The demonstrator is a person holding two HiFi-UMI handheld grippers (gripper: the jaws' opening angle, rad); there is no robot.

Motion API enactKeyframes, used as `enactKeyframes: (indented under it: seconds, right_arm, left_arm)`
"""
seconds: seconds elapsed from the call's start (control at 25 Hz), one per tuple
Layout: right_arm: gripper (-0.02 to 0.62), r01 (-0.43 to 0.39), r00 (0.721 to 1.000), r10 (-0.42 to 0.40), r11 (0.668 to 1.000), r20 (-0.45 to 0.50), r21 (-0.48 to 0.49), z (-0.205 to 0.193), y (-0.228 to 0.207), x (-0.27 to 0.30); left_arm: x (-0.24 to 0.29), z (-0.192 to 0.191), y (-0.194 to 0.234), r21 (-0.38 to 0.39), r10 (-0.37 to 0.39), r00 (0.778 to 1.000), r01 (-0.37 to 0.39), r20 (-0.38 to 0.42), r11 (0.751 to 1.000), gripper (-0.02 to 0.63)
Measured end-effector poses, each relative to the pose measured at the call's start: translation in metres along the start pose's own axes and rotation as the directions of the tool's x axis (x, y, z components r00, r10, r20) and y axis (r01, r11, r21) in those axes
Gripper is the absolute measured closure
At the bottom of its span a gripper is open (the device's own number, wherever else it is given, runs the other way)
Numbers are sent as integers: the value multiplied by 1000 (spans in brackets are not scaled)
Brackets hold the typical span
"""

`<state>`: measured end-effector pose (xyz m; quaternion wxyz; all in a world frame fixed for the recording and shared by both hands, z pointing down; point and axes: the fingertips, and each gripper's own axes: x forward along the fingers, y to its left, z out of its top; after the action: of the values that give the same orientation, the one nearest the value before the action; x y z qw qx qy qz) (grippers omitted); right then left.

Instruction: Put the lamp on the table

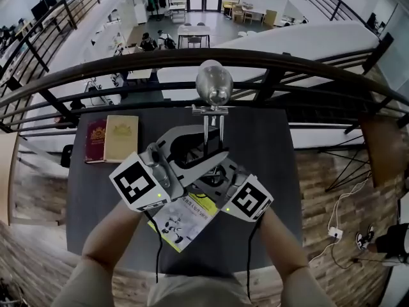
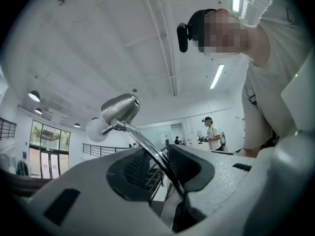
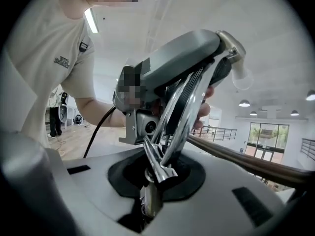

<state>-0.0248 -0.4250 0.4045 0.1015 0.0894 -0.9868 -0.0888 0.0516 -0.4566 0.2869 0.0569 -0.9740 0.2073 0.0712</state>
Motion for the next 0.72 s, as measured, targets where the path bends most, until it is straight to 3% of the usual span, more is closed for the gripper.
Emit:
enactKeyframes:
  seconds: [0.24,0.52,0.72]
  right_arm:
    - [547,-9,1000,9,1000,-29,-7,-45,-58,39]
    - [549,-24,999,25,999,-35,49,-106,-96,79]
    - [549,-35,998,38,997,-40,75,-142,-110,93]
  left_arm:
    - [2,-43,65,17,2,1000,-2,0,1000,479]
    - [-1,-111,127,-30,7,1000,-8,-21,1000,477]
    - [0,-150,148,-49,27,999,-29,-38,998,476]
